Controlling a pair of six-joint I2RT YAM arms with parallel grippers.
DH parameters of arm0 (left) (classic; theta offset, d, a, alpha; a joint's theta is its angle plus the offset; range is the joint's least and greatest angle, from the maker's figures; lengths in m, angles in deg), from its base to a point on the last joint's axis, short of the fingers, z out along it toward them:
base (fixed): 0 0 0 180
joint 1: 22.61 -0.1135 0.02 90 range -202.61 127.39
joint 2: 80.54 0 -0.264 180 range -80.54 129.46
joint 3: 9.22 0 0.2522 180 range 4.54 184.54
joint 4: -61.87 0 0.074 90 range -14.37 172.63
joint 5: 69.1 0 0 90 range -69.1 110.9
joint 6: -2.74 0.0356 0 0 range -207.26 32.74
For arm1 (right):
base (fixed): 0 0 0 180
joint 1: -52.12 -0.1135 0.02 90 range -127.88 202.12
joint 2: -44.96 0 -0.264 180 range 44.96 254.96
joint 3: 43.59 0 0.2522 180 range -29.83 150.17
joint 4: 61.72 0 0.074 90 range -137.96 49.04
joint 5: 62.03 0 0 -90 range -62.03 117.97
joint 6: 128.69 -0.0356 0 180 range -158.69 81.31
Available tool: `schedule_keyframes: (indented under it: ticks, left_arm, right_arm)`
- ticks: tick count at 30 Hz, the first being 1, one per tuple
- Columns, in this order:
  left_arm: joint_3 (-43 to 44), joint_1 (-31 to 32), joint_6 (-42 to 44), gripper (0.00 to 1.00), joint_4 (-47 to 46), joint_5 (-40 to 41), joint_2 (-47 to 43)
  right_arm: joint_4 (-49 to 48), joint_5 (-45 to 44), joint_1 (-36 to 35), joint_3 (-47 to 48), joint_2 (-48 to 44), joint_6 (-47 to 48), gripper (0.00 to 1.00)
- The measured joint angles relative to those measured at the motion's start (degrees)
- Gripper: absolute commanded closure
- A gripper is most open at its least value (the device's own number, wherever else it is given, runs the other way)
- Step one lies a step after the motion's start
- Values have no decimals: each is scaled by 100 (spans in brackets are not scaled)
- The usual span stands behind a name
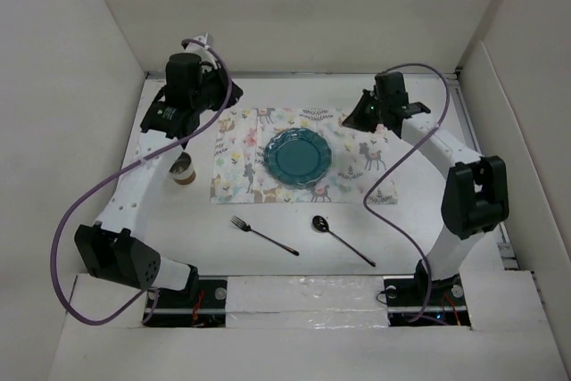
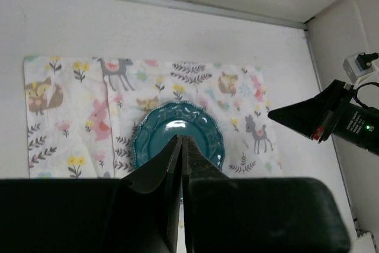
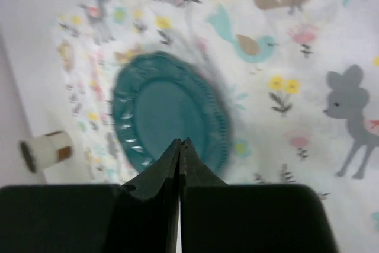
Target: Set the dinner table for one person
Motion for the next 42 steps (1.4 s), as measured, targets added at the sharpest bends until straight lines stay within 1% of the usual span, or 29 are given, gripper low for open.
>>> schedule_keyframes:
  ticks: [3,6,8,9,10,12,13,17,18,19,20,21,22,23,25,29,39,42]
  left_arm:
    - [345,2,-81,100,-26,-37,-179]
    - [369,2,-372,100,-105,-28,-675]
    - [372,2,-590,94,-153,-22,-1121]
    - [378,2,-695,91,-153,-13,-1357]
    - [400,2,-782,84,-144,-2,-1580]
    - [472,2,-927,80,-85,57,-1996]
    - [476,2,-994,76,-52,114,-2197]
    - [472,2,-1150,69,402,376,-2824]
    - [474,0,-1167,68,533,424,-2957]
    - [479,0,-1182,67,658,463,-3067]
    - [483,2,-1185,67,787,483,-3150]
    - [485,0,-1185,67,918,496,-3206]
    - [485,2,-1185,66,1036,505,-3235]
    - [485,2,-1182,65,1198,507,-3248]
    - [485,2,-1139,65,1453,509,-3233]
    - [483,2,-1023,65,1766,496,-3195]
    - [417,0,-837,64,2009,468,-3289]
    - [417,2,-820,64,2065,468,-3309]
  right_arm:
    - [186,-164,-422,678,-232,46,100]
    - [236,-271,-1145,1331,-160,-20,100]
    - [225,-271,-1705,1799,87,-79,100]
    - [238,-271,-1971,2076,273,-122,100]
    - [234,-271,-2243,2374,514,-162,100]
    - [227,-278,-2693,2946,1071,-219,100]
    - [267,-284,-2900,3239,1373,-251,100]
    - [490,-372,-3486,4623,2739,-387,100]
    - [527,-402,-3587,4986,3088,-433,92]
    - [562,-417,-3668,5316,3405,-476,67]
    - [634,-435,-3735,5654,3709,-544,56]
    - [695,-450,-3790,5976,3998,-597,48]
    - [715,-452,-3823,6192,4207,-643,34]
    - [726,-455,-3869,6496,4505,-708,32]
    - [704,-474,-3912,6734,4811,-894,30]
    - [654,-544,-3952,6857,5097,-1154,28]
    - [138,-575,-4019,7263,5796,-1733,28]
    - [-9,-560,-4057,7322,5925,-1902,29]
